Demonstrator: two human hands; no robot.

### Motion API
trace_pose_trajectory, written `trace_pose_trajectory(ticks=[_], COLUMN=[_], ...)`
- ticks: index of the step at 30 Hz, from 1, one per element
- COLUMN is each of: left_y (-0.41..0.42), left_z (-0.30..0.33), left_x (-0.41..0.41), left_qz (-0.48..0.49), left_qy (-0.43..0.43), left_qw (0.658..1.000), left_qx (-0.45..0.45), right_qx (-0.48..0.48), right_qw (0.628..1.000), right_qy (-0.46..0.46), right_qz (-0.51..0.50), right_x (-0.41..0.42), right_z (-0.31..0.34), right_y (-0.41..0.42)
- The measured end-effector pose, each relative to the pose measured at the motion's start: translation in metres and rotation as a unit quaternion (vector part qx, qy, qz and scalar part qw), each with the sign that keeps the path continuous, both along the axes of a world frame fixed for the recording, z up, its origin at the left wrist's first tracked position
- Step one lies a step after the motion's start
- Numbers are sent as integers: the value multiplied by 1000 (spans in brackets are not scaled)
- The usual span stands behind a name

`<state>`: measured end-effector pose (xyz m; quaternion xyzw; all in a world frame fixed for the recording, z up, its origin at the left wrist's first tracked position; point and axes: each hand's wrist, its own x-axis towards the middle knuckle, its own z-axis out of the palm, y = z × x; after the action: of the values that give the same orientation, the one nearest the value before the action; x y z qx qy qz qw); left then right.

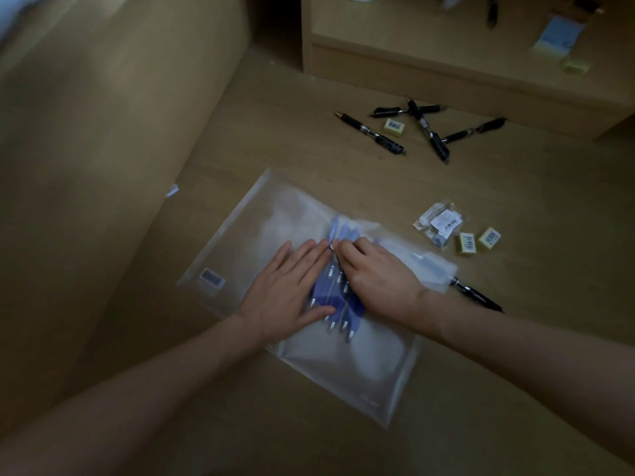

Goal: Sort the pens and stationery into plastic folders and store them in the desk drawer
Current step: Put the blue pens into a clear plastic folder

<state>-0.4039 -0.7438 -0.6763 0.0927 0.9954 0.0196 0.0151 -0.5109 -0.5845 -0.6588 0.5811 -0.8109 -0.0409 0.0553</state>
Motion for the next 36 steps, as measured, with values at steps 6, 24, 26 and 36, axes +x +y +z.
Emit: trace_pose_trajectory(ticks=[6, 24, 26, 36], left_y=[2, -2, -7, -11], left_z=[2, 5, 9, 8], left_x=[-2, 3, -1, -12], left_qz=[-13, 17, 18, 20], left_qy=[2, -30, -25, -20], left_qw=[1000, 998, 998, 998], left_qx=[-23, 53, 49, 58], right_qx=[56, -8, -2, -3], right_qw=[998, 997, 995, 993], right_qy=[-13, -59, -68, -70], right_qz=[23, -57, -71, -93], right_x=[1, -3, -3, -5], right_z=[9, 3, 5, -4], right_y=[-9, 29, 25, 20])
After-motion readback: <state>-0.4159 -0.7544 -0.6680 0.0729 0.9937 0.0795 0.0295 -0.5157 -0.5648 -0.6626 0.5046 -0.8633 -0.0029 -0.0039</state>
